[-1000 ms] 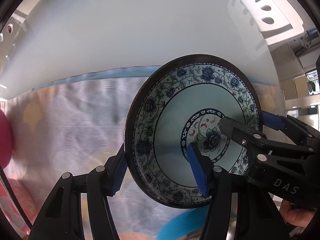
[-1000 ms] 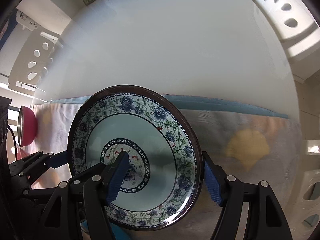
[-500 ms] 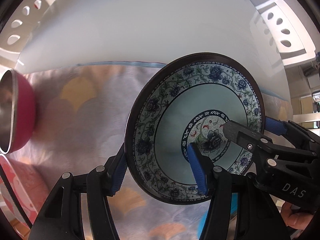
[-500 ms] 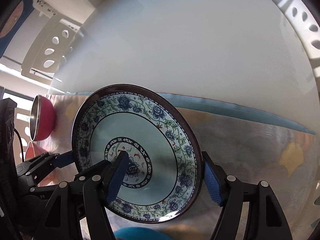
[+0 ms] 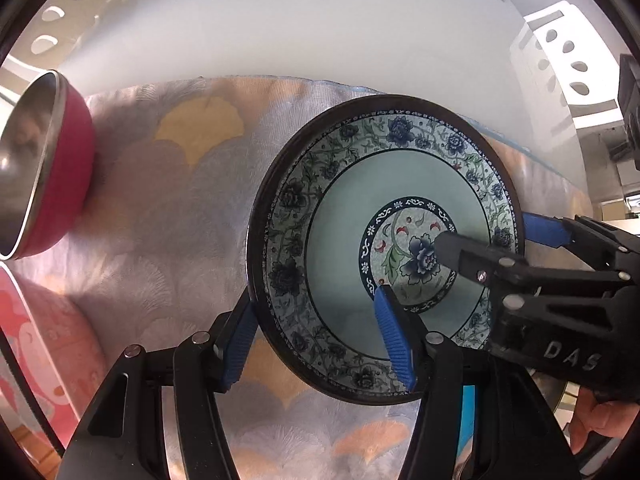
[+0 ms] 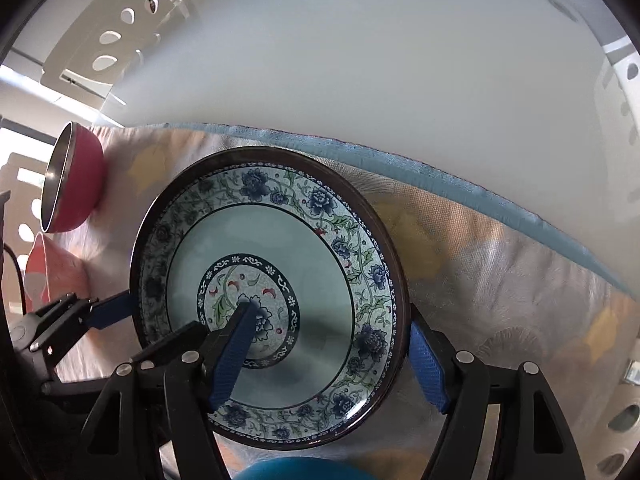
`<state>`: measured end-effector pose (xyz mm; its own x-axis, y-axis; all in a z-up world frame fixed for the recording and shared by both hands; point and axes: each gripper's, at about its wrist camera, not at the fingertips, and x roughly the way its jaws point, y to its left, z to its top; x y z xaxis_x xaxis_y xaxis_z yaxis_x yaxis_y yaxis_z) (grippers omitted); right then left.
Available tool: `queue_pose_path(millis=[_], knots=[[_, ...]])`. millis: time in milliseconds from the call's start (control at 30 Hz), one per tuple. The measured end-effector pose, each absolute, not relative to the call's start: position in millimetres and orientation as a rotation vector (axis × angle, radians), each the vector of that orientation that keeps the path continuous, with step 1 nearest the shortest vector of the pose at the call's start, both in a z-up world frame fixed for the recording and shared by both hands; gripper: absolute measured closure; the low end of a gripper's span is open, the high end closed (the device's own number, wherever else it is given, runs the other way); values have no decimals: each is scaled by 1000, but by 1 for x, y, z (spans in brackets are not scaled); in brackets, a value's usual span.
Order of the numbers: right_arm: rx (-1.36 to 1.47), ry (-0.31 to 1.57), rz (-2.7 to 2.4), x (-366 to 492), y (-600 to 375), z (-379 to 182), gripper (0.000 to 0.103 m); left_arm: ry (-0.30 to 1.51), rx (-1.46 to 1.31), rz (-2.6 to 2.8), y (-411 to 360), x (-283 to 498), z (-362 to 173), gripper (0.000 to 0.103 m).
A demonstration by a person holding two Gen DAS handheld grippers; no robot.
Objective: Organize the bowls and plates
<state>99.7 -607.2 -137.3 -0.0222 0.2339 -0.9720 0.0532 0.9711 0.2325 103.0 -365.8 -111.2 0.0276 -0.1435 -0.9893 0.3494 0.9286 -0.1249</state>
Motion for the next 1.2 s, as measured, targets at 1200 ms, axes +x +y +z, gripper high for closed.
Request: queue_pose_path(millis=[1200], knots=[[157, 1559, 230, 44, -505, -58, 31, 1441, 148, -342, -361, 90, -77, 48]])
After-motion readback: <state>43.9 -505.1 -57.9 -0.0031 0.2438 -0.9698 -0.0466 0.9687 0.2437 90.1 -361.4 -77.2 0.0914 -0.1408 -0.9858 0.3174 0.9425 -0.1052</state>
